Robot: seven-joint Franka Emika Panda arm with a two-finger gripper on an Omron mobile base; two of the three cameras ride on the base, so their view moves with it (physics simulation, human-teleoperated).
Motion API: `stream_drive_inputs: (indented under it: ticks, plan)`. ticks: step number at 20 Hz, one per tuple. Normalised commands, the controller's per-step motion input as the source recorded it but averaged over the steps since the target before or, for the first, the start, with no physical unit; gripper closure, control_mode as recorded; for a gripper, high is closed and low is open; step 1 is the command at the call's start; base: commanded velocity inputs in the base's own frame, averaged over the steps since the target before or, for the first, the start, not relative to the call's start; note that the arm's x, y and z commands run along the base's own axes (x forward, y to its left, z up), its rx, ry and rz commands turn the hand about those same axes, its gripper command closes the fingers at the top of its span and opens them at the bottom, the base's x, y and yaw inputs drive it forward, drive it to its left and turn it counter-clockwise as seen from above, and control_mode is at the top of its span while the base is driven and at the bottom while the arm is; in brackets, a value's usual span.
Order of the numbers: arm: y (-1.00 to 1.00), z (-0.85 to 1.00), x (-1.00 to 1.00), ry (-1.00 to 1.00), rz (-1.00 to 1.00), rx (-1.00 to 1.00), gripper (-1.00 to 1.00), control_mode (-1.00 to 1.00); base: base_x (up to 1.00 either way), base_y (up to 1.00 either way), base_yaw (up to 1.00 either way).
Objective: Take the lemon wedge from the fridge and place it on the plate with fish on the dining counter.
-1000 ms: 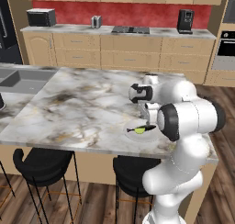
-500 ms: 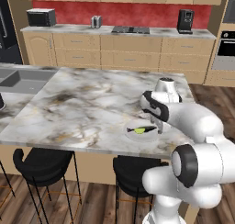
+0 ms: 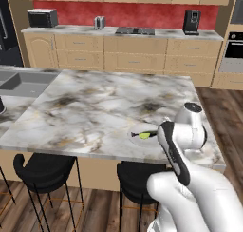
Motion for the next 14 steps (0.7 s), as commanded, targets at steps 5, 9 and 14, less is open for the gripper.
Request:
stream_drive_inputs:
  ticks: [5, 9, 14]
  plan:
    - [0.00, 0.23, -0.92, -0.27, 0.49, -0.03, -1.00, -1.00, 0.00, 0.00, 0.00]
    - [0.32, 0.19, -0.97, -0.15, 0.46, -0.11, -1.00, -1.00, 0.00, 0.00, 0.00]
    - [0.25, 0.72, -0.75, -0.31, 0.36, -0.11, -1.00, -1.00, 0.00, 0.00, 0.00]
